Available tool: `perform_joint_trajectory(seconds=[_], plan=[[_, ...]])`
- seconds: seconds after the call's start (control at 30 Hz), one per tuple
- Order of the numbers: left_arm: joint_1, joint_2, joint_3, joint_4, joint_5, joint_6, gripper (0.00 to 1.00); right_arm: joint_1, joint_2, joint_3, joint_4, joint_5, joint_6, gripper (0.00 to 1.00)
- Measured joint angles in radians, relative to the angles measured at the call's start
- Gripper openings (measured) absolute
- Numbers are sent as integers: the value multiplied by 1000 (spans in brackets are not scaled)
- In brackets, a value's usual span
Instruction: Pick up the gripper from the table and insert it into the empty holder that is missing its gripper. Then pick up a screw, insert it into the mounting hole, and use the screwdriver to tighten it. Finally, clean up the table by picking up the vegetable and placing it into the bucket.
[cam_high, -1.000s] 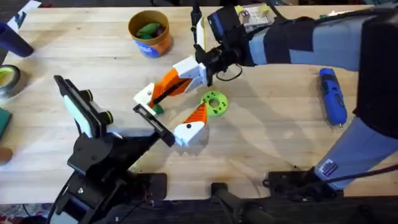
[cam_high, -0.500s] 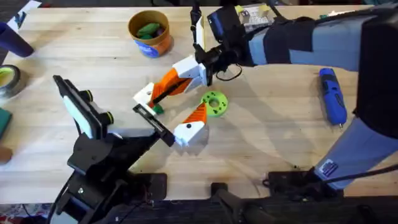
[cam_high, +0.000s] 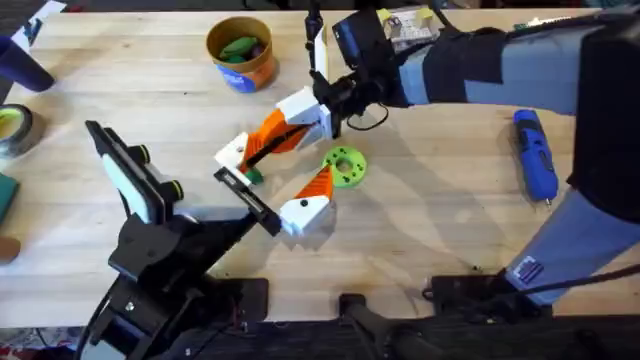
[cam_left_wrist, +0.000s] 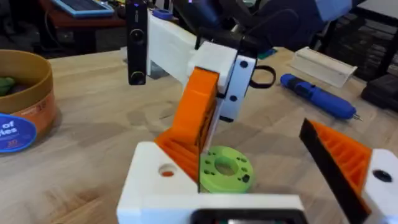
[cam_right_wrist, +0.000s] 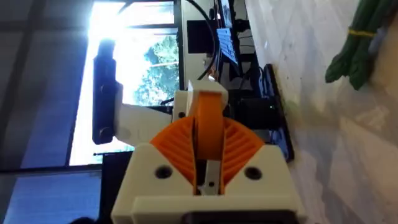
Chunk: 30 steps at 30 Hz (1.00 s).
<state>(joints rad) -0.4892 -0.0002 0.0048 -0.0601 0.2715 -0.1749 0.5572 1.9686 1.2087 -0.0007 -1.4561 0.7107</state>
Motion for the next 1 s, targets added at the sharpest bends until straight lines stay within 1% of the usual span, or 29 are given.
perform_joint_trajectory(seconds=[0.1, 0.2, 0.3, 0.4, 0.67, 0.77, 0.87, 1.0], plan=[[0, 0, 0, 1, 16, 2, 993, 11, 0, 0, 0, -4, 0, 200], [-1, 0, 0, 2, 29, 3, 993, 30, 0, 0, 0, -8, 0, 279], [-3, 0, 0, 3, 42, 3, 993, 40, 0, 0, 0, -19, 1, 447], [-4, 0, 0, 3, 51, 3, 993, 45, 0, 0, 0, -27, 1, 566], [-4, 0, 0, 3, 55, 3, 993, 32, 0, 0, 0, -34, 1, 831], [-4, 0, 0, 3, 55, 3, 993, 16, 0, 0, 1, -34, 0, 980], [-4, 0, 0, 3, 55, 3, 993, -16, 0, 0, 1, -28, 0, 995], [-4, 0, 0, 3, 57, 3, 993, -85, 0, 0, 1, 0, 0, 995]])
